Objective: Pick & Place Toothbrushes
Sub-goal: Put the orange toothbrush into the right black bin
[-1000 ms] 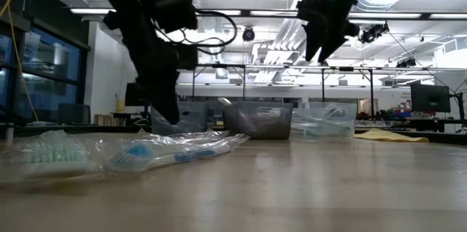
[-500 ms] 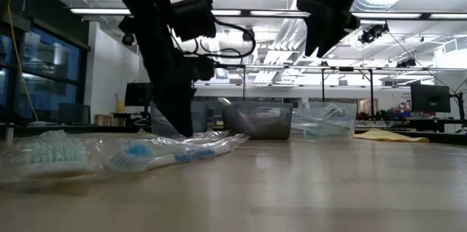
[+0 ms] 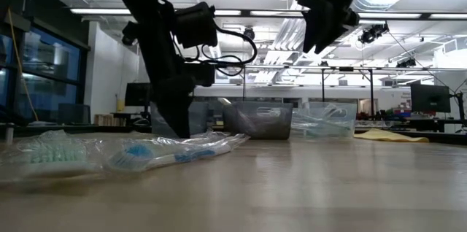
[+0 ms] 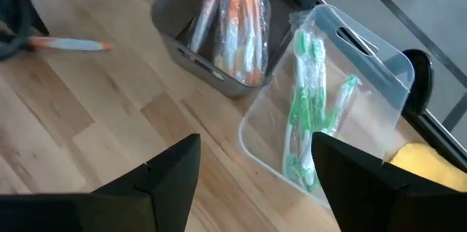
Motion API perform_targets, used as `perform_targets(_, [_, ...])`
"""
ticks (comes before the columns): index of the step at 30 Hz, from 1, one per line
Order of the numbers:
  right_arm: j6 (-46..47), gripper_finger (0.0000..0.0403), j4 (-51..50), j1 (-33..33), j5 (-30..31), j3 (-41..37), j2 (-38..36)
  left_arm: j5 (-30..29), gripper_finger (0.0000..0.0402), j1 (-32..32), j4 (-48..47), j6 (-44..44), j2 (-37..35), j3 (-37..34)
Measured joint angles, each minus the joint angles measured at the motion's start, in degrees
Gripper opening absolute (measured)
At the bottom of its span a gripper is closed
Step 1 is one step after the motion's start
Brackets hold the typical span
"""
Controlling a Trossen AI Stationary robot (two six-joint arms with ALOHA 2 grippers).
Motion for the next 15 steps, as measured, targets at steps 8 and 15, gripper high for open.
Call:
perform_targets(8, [-3.43, 0.0255, 17.2, 3.44, 0.32, -7.51, 0.04, 2.52, 0.0011, -0.03, -2.34, 4.31, -0.8, -0.09])
perform_targets(15, [-9.8, 0.0255, 51.28, 7.78, -1.53, -24.61, 0.79, 2.05, 0.0005, -0.26, -4.4, 8.42, -8.55, -0.27])
